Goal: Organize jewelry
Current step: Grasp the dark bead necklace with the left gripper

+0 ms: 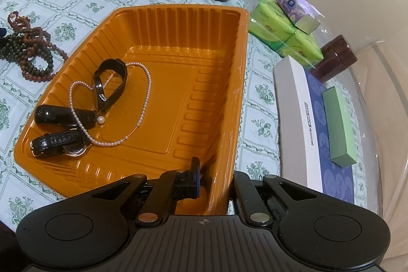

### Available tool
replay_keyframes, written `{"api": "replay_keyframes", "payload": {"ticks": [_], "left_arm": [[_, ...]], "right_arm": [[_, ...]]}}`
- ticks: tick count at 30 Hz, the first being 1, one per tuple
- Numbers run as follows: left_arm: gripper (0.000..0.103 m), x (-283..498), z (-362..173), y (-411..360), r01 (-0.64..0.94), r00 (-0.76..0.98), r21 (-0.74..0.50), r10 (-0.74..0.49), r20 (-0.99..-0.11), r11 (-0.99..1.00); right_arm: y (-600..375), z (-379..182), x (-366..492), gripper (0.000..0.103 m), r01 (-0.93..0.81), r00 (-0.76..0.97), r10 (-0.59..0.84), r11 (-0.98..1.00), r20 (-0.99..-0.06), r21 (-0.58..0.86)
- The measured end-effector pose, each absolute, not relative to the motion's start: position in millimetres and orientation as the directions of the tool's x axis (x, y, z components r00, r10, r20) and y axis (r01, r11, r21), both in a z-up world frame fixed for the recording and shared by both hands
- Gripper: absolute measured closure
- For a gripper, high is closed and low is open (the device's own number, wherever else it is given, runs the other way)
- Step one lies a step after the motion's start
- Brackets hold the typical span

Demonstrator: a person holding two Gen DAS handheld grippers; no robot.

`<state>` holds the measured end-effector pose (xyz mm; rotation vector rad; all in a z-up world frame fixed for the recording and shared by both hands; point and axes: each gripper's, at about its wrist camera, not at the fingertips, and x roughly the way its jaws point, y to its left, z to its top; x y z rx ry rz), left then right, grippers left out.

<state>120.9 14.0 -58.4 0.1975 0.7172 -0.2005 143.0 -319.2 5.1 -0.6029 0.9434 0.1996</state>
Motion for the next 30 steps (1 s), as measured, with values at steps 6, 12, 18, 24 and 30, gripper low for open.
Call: {"api": "replay_keyframes", "payload": {"ticks": [6, 12, 18, 24, 30], "left_arm": [[0.097, 122.0, -56.3, 14.0, 0.274, 0.72, 0.107, -0.13, -0.682, 0.956], [0.097, 106.5, -40.6, 20.6, 0.259, 0.758, 0.178, -0.086, -0.647, 0.949], [0.097, 98.2, -33.6, 38.8, 0.225, 0.754, 0.206, -0.037, -0.655, 0.952], [0.094, 98.6, -51.9, 38.5, 0.25, 0.723, 0.218, -0.032, -0.69, 0.943], [0.091, 104.5, -59.7, 35.9, 0.258, 0.724, 0.237, -0.025, -0.689, 0.936]], "right_arm": [[-318.8, 5.3, 142.7, 0.097, -0.414, 0.585, -0.097, 0.818, -0.805, -0.399], [-317.6, 5.5, 141.6, 0.097, -0.413, 0.589, -0.098, 0.817, -0.802, -0.403], [-316.6, 6.0, 140.8, 0.097, -0.412, 0.592, -0.1, 0.816, -0.8, -0.407], [-316.7, 5.8, 141.0, 0.097, -0.41, 0.591, -0.101, 0.817, -0.801, -0.405], [-317.0, 5.5, 141.2, 0.097, -0.41, 0.59, -0.101, 0.817, -0.801, -0.405]]}}
